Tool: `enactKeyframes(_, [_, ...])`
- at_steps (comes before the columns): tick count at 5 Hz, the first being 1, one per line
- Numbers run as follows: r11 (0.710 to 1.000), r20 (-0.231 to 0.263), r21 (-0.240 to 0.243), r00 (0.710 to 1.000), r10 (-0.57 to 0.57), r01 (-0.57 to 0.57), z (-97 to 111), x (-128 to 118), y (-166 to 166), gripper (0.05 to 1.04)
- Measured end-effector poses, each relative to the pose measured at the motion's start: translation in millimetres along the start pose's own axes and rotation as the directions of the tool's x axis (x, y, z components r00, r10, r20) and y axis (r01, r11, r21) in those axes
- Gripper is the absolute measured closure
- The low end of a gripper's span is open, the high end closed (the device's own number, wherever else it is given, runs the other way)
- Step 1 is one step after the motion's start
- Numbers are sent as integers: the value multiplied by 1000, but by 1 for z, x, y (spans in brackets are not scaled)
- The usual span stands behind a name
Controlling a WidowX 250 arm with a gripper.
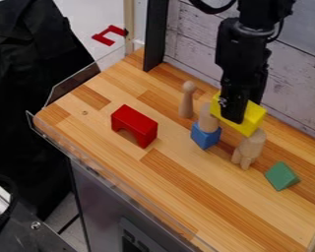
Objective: Took the yellow bar from the red arch and put it on top of the two white bars
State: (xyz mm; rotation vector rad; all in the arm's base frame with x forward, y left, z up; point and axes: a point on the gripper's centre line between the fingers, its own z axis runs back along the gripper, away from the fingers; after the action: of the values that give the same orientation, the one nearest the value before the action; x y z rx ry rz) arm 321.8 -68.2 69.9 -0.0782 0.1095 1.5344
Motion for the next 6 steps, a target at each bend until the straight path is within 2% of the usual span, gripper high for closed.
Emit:
enactKeyframes(1, [1000, -2, -2, 1000, 2, -2, 1, 1, -1, 516])
enactKeyframes(2, [1000, -16, -2, 1000, 8, -8, 1, 1, -1, 469])
enactKeyframes(3, [1000, -24, -1, 1000, 8, -8, 2, 1, -1, 175])
enactKeyframes(4, [1000, -24, 2, 1000, 8, -8, 2, 2, -1, 80])
enactKeyframes(5, [1000, -19, 17, 1000, 9, -8, 2, 2, 1, 85])
enactKeyframes(6, [999, 8, -35, 1000, -2, 2, 28, 8, -6, 85])
